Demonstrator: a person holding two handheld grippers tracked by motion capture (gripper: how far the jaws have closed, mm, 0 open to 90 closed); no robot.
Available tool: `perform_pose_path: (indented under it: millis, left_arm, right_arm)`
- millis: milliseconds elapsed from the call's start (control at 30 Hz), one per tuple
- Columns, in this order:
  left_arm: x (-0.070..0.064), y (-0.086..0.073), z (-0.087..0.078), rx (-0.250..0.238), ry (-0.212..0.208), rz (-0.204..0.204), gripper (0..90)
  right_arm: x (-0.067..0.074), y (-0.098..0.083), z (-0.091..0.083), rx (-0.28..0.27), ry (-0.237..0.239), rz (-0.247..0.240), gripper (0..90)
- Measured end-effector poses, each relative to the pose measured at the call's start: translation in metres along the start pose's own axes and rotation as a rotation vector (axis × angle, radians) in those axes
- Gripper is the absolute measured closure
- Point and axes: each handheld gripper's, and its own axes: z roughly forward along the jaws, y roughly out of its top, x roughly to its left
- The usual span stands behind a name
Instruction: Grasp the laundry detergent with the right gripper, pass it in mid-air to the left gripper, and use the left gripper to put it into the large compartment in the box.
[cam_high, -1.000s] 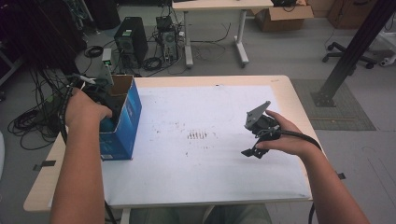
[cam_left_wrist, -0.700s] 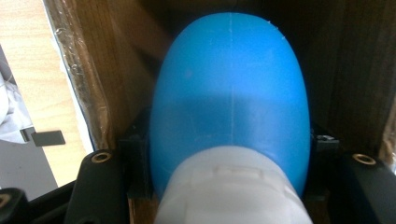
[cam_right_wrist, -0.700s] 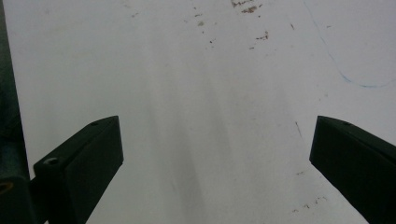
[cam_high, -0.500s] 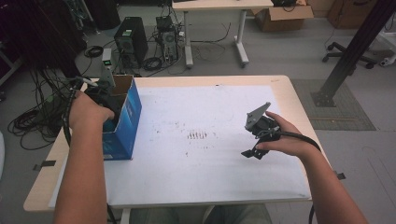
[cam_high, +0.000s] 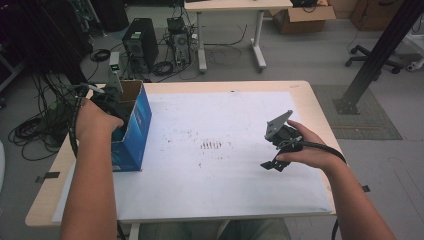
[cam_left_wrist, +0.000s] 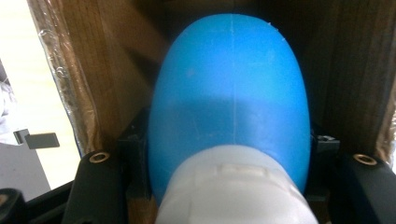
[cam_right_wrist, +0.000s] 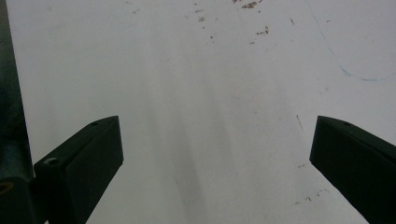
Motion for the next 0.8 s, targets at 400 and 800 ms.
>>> perform_pose_path:
  millis: [400,800]
  left_arm:
    - [0.001,0.000,-0.001,0.006,-0.010,-0.006,34.6]
    - [-0.001,-0.002,-0.017,-0.009,-0.007,-0.004,31.2]
  right_arm:
    - [0.000,0.001,0.002,0.005,0.006,-0.002,2.9]
    - [0.001,0.000,0.004,0.001,0.006,-0.006,2.9]
